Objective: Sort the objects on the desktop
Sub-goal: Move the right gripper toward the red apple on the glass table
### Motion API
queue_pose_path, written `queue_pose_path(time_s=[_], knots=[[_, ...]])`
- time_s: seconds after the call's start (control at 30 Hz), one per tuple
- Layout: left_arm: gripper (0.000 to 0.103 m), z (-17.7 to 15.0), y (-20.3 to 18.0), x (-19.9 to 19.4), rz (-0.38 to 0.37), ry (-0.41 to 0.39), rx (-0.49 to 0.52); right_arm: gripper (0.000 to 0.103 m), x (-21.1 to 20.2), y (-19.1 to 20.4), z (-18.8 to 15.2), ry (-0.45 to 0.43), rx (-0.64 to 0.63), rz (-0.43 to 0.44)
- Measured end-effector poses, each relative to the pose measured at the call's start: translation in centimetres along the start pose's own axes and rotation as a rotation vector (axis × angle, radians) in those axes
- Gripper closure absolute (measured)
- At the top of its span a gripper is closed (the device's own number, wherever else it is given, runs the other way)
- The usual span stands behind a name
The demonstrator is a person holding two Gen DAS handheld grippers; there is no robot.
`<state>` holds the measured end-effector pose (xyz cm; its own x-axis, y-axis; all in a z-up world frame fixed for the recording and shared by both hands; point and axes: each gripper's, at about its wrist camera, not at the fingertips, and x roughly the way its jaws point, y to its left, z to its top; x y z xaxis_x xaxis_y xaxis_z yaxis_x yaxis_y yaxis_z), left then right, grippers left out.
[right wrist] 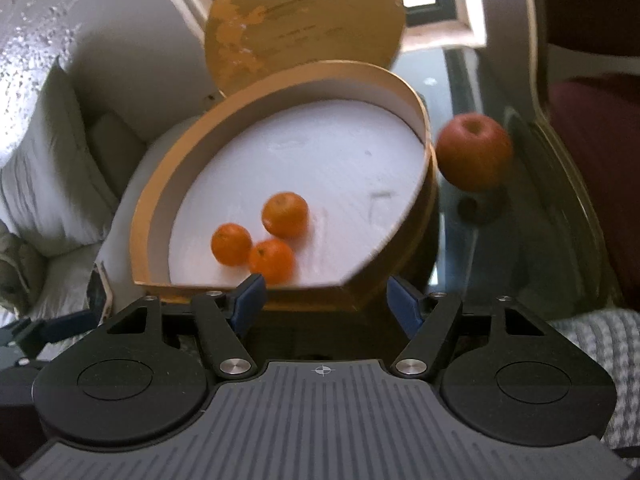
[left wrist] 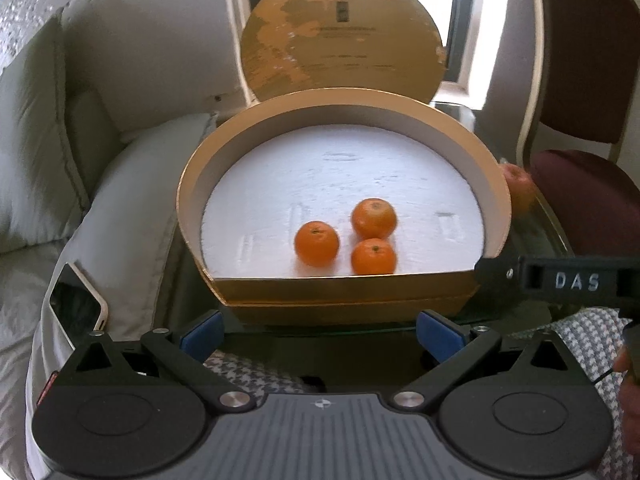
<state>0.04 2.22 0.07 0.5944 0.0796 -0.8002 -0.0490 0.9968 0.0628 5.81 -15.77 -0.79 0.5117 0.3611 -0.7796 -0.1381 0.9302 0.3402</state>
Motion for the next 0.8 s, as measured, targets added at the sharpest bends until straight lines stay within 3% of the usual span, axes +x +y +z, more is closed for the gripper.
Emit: queue_pose_path(time_s=[0.8], knots=[[0.001, -0.9, -3.6, -1.1, 0.011, -0.005, 0.123, 0.030, -1.4, -3.0, -1.7, 0.010, 0.095, 0.040]])
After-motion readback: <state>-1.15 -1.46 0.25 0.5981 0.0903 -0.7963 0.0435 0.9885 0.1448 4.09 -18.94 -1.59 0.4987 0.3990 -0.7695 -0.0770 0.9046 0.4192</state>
